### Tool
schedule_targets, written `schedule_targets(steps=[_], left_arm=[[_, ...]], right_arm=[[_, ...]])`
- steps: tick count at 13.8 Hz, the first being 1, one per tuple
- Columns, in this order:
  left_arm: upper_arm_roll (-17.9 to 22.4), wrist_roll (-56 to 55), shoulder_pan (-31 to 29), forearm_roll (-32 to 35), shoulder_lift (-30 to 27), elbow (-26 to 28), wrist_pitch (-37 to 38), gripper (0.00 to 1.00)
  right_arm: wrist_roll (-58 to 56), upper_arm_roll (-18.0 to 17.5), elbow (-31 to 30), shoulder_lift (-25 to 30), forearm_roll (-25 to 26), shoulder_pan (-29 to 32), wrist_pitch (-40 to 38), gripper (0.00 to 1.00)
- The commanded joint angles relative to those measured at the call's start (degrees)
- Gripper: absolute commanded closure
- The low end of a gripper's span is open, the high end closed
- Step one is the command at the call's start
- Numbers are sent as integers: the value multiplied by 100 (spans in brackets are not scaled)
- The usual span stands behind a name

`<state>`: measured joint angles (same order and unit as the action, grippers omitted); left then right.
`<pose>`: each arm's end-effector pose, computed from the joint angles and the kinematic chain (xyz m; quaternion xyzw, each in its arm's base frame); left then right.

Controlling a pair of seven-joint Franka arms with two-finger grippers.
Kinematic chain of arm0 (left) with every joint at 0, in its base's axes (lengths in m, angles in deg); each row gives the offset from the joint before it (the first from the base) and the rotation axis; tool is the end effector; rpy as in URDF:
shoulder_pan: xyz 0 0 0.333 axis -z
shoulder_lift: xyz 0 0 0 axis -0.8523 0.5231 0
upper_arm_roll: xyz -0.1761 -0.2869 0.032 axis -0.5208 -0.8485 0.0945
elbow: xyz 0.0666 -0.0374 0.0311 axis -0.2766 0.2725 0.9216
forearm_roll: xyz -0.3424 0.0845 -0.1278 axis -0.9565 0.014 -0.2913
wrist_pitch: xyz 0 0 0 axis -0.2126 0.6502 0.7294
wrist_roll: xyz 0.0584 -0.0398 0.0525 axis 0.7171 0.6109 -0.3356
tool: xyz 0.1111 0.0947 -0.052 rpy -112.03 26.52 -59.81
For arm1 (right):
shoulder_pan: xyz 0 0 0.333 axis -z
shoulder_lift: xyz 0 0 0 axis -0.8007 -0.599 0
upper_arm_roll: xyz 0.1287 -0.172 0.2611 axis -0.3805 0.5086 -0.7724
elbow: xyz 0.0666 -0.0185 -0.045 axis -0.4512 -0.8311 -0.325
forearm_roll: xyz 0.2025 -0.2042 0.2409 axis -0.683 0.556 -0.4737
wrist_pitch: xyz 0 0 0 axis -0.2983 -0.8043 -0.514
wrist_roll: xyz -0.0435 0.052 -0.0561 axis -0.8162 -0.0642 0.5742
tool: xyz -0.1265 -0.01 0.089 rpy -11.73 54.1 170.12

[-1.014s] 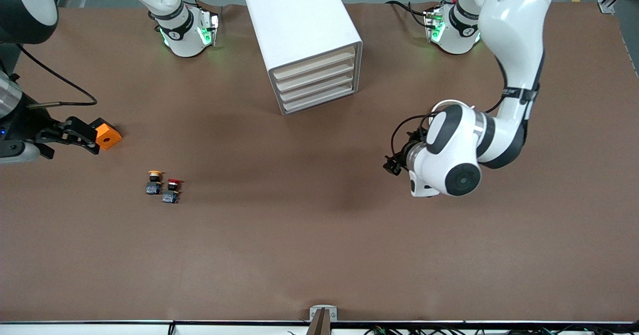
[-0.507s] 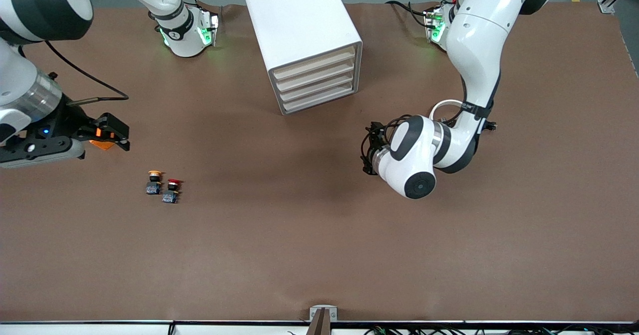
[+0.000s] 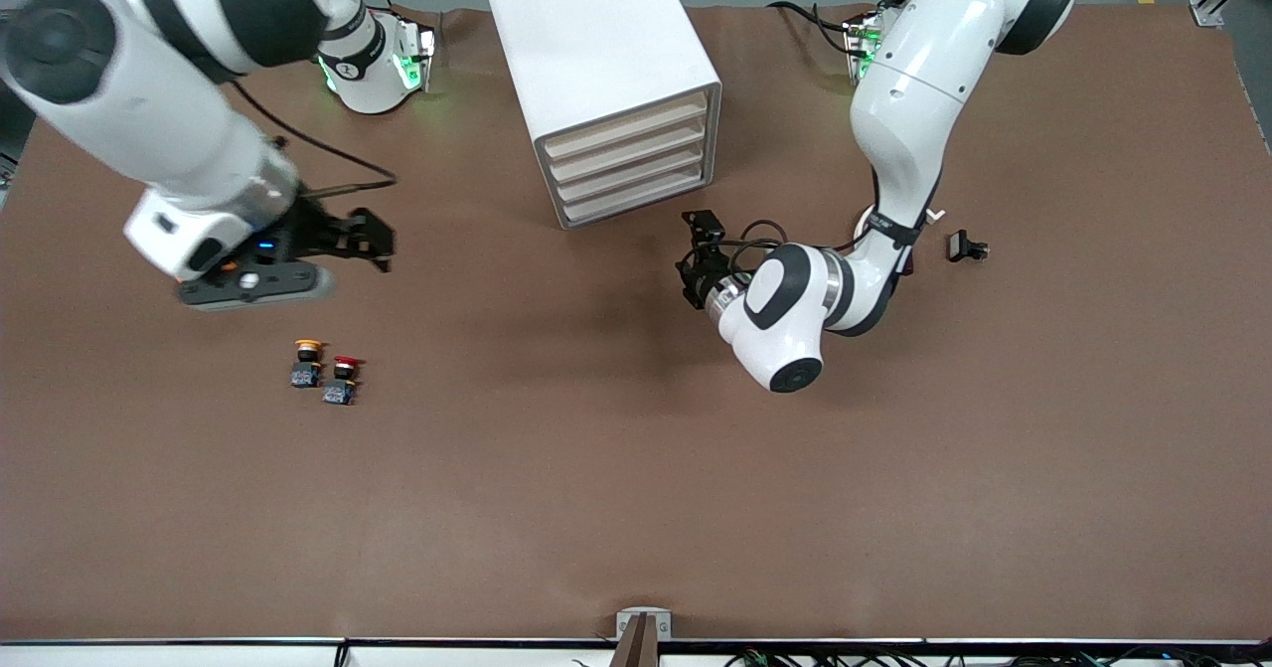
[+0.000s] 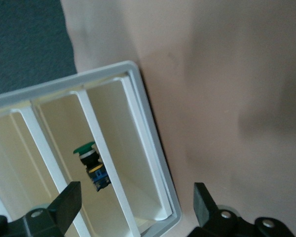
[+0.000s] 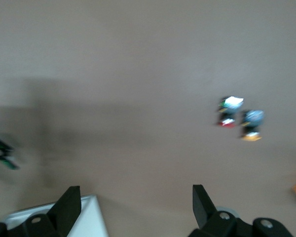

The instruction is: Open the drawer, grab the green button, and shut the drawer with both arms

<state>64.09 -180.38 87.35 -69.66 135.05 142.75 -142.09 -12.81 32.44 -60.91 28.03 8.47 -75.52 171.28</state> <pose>0.4800 -0.4312 0.1778 -0.5683 -0.6436 0.4691 0.2067 0.5612 0.2283 0.5292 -0.9987 -0.0206 0.0253 0.0394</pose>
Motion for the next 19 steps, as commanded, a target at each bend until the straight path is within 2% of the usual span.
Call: schedule_targets(steps=[1,2,3,4,5,6,8,10,14,15,16,18,19], left_arm=[[61,-327,406,-299,76,-52,50,0],[61,-337,415,-421,120,1,50,0],[61,-328,450,-649,120,97,50,6],[61,-337,546,-756,77,202,50,7],[61,-346,556,-783,77,238,50,7],[61,-354,625,-809,68,291,41,12],[61,-346,679,-853,59,414,41,15],[61,-381,810,-906,59,528,15,29],[61,-618,942,-950,59,748,15,33],[61,-618,943,-959,59,757,15,41],[70,-636,951,-959,68,757,15,62],[70,-723,951,-959,68,748,15,85],[70,-724,951,-959,76,739,-11,93]], right_arm=[[1186,53,62,-107,-557,-280,5,0],[1600,53,80,-125,-576,-499,23,0],[1831,53,88,-186,-567,-727,67,0],[2077,62,115,-221,-550,-973,154,0],[2288,62,132,-221,-550,-1115,259,0],[2455,54,176,-239,-558,-1160,286,0],[2492,62,185,-292,-532,-1352,391,0],[2501,62,185,-327,-541,-1389,480,0],[2948,71,176,-494,-549,-1301,673,0],[3097,71,176,-520,-550,-1336,673,0],[3420,71,176,-555,-550,-1353,665,0],[4062,71,176,-599,-558,-1388,673,0],[4335,62,176,-652,-567,-1406,673,0]])
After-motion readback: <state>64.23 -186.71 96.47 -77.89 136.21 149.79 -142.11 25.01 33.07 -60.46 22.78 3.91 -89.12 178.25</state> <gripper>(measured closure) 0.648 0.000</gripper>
